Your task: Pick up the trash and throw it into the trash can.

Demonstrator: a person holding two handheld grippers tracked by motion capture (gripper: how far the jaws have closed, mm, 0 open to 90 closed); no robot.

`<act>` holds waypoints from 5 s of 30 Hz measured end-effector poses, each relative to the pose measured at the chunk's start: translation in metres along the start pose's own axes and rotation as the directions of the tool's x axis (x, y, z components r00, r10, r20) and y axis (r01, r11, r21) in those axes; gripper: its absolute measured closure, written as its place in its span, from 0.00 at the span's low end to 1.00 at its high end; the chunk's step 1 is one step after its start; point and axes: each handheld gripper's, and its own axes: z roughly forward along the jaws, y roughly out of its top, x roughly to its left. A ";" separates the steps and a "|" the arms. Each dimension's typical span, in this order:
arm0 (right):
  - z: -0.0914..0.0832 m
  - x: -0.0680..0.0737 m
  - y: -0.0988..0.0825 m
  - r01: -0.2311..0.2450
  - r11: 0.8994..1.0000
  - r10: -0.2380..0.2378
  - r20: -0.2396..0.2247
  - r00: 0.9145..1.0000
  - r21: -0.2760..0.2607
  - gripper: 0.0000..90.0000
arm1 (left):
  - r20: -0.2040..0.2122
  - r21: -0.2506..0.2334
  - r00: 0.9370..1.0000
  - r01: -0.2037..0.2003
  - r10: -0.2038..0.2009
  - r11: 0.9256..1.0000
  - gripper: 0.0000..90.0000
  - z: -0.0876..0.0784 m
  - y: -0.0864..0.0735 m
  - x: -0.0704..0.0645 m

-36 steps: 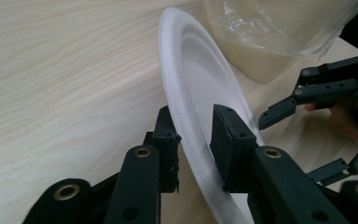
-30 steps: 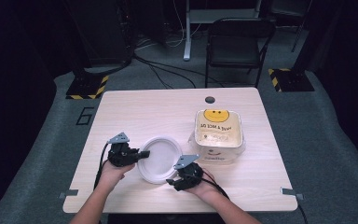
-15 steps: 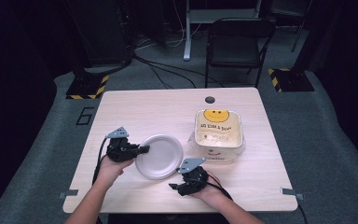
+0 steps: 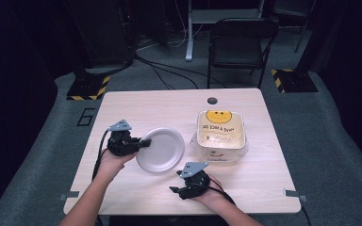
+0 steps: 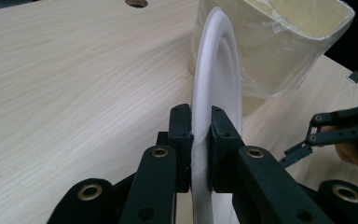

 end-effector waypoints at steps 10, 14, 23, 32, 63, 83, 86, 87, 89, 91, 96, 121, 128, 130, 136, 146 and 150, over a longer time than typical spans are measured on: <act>0.004 0.004 -0.001 0.017 1.000 -0.017 -0.002 1.000 0.003 0.40 | -0.038 -0.009 0.998 -0.041 0.041 0.999 0.91 -0.010 0.033 -0.010; 0.005 0.007 -0.001 0.025 1.000 -0.025 0.005 1.000 0.010 0.40 | -0.054 -0.010 0.997 -0.057 0.056 0.998 0.91 -0.013 0.048 -0.015; 0.005 0.007 -0.001 0.025 1.000 -0.025 0.005 1.000 0.001 0.40 | -0.081 -0.027 0.993 -0.085 0.083 0.996 0.91 -0.017 0.083 -0.030; 0.004 0.008 -0.001 0.027 1.000 -0.027 0.004 1.000 -0.005 0.40 | -0.082 -0.056 0.990 -0.118 0.113 0.991 0.91 -0.015 0.118 -0.049; 0.003 0.013 -0.001 0.051 0.999 -0.051 -0.002 0.999 -0.008 0.40 | -0.054 -0.013 0.987 -0.152 0.151 0.988 0.91 0.076 0.165 -0.090; 0.004 0.013 -0.001 0.070 0.998 -0.070 0.000 0.998 0.000 0.40 | -0.053 -0.002 0.987 -0.153 0.153 0.988 0.91 0.115 0.164 -0.097; 0.004 0.013 -0.002 0.076 0.997 -0.076 0.001 0.997 -0.004 0.40 | -0.052 0.008 0.987 -0.153 0.153 0.988 0.91 0.122 0.163 -0.100; 0.004 0.013 -0.002 0.076 0.997 -0.076 0.001 0.997 -0.004 0.40 | -0.053 0.013 0.985 -0.164 0.164 0.986 0.91 0.123 0.163 -0.100; 0.004 0.013 -0.002 0.074 0.997 -0.074 0.000 0.997 -0.004 0.40 | -0.054 0.018 0.984 -0.166 0.167 0.986 0.91 0.127 0.162 -0.102; 0.004 0.013 -0.002 0.078 0.997 -0.078 0.002 0.997 -0.002 0.40 | -0.055 0.023 0.984 -0.169 0.170 0.985 0.91 0.131 0.162 -0.103; 0.004 0.014 -0.002 0.086 0.996 -0.086 -0.006 0.996 0.004 0.40 | -0.049 0.046 0.983 -0.175 0.177 0.984 0.91 0.142 0.158 -0.106; 0.006 0.014 -0.003 0.091 0.996 -0.091 -0.008 0.996 0.006 0.40 | -0.026 0.128 0.978 -0.200 0.205 0.971 0.88 0.167 0.134 -0.107; 0.007 0.016 -0.003 0.070 0.997 -0.070 -0.018 0.997 0.010 0.40 | -0.003 0.126 0.982 -0.187 0.189 0.974 0.78 0.168 0.130 -0.104; 0.008 0.016 -0.003 0.079 0.997 -0.079 -0.020 0.997 0.011 0.40 | 0.011 0.124 0.984 -0.180 0.180 0.976 0.74 0.168 0.129 -0.103; 0.009 0.015 -0.004 0.099 0.995 -0.099 -0.006 0.995 0.016 0.40 | 0.017 0.116 0.986 -0.164 0.163 0.980 0.63 0.166 0.129 -0.102; 0.010 0.014 -0.004 0.102 0.995 -0.102 -0.005 0.995 0.022 0.40 | 0.003 0.059 0.985 -0.170 0.170 0.984 0.46 0.140 0.137 -0.100; 0.011 0.014 -0.004 0.099 0.995 -0.098 -0.009 0.995 0.025 0.40 | 0.000 0.049 0.988 -0.153 0.153 0.987 0.43 0.128 0.139 -0.097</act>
